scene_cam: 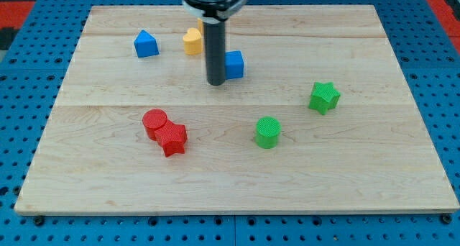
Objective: Slide the blue cube diagonally top right to the green star
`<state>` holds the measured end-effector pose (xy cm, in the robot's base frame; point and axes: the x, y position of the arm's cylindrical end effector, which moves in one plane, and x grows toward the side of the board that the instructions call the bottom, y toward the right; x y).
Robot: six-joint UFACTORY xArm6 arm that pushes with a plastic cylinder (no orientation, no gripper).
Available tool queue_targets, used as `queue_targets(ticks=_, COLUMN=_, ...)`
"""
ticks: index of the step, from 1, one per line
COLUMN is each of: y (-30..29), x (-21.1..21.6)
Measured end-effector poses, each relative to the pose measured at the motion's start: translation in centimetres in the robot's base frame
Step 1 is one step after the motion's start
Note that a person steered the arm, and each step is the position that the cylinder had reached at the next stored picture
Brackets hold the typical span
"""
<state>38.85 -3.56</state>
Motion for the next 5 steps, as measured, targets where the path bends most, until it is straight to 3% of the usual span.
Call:
queue_targets(ticks=1, y=1.5, x=-2.6)
queue_targets(ticks=2, y=11.3, x=-3.7)
queue_targets(ticks=3, y=7.1, x=-4.9)
queue_targets(ticks=4, y=7.4, x=-7.9)
queue_targets(ticks=5, y=15.7, x=-7.6)
